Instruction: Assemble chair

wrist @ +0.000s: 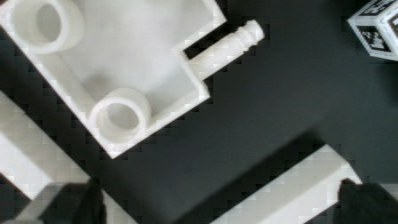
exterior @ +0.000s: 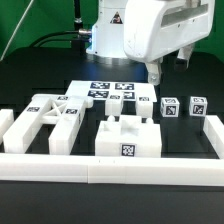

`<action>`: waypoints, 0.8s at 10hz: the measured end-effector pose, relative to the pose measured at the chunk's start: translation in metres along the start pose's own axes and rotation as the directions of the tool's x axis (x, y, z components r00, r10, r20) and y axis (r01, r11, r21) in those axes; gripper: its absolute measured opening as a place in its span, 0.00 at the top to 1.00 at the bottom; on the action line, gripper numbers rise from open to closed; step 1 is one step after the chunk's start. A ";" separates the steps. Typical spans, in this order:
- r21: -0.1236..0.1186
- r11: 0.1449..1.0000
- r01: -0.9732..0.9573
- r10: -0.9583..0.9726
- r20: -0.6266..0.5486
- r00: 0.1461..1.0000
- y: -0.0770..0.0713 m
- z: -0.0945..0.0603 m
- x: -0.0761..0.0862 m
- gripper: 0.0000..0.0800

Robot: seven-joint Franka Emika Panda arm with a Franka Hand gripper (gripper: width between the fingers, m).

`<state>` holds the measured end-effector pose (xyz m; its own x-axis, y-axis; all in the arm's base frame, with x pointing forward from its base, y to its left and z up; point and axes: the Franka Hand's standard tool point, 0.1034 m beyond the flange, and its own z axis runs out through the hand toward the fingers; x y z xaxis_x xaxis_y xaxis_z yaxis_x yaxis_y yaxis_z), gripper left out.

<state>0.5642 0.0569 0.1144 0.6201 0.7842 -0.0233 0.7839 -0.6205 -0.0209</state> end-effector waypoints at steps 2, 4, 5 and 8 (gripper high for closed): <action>0.000 1.000 0.000 0.000 0.000 1.000 0.000 0.000 0.000 0.19; 0.000 1.000 0.000 0.000 0.000 1.000 0.000 0.000 0.000 0.19; 0.000 1.000 0.000 0.000 0.000 1.000 0.000 0.000 0.000 0.19; 0.010 0.999 0.036 -0.037 0.012 0.999 0.018 0.019 -0.012 0.19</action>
Offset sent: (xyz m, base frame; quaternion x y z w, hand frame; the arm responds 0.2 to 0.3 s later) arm 0.0000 0.0000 0.0000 0.0000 0.0000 0.0000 1.0000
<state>0.5707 0.0362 0.0950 0.5906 0.8063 -0.0346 0.8057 -0.5915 -0.0316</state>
